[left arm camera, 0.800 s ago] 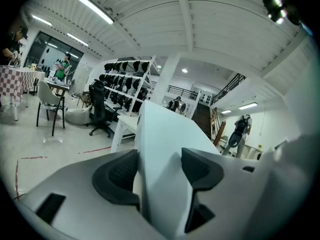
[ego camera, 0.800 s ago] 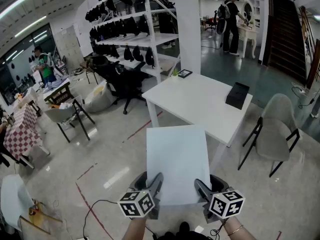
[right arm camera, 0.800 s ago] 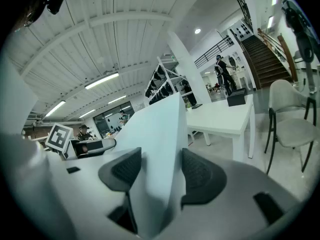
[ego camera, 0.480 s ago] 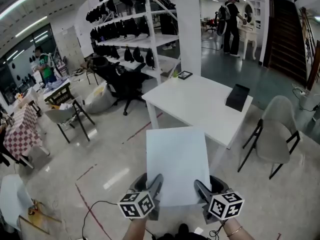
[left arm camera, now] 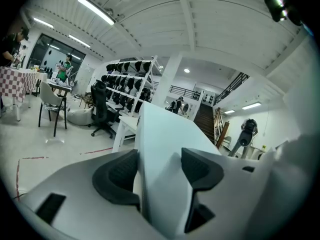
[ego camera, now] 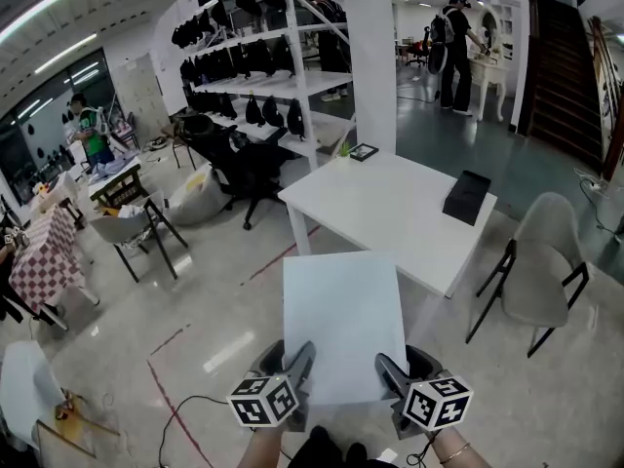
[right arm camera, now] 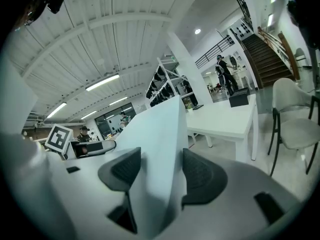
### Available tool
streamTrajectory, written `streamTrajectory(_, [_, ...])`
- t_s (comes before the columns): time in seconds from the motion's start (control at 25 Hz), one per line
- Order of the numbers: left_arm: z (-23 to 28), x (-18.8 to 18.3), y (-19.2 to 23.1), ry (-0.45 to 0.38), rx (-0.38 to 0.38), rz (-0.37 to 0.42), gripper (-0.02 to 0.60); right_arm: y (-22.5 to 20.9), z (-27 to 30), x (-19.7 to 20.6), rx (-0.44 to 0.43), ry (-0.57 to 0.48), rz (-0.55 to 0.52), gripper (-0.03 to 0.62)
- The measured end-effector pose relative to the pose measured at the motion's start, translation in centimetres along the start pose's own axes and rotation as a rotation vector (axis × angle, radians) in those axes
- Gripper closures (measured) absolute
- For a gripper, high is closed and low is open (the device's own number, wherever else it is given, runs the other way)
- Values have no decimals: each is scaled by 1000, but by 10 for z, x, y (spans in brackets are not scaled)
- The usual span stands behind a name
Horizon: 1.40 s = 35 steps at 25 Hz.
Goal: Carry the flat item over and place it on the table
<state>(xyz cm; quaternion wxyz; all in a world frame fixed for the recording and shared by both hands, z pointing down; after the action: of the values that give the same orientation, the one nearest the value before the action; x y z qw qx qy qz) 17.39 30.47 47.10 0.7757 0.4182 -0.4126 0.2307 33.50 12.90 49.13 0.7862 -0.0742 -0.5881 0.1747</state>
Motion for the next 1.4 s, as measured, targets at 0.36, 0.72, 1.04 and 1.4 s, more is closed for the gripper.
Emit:
streamTrajectory(0.36, [42,-28,27,0,-1,6,308,-10,53,-19,7,1,3,336])
streamTrajectory(0.72, [131,-83,89,20,27,14,311,-25,161,-50,53,1,17,336])
streamTrajectory(1.04, [219,-158,145,53,90,44,311,-31,264,-96,116,-20,45,338])
streamTrajectory(1.4, [296,-205,182,78,160,52,313,-44,336,-130,202,-50,46,338])
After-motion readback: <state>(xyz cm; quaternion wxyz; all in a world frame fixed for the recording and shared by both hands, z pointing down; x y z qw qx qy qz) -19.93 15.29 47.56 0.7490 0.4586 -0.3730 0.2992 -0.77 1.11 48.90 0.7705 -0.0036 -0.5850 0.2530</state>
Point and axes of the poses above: the fingertips, and each gripper's own axes: z forward along the fingers, y to its left, x out of its underside, the point moved 5 cm from there along -z, backward along the fingers, and after that the axes turned 6 degrees about -z, right-handed, at the moved point
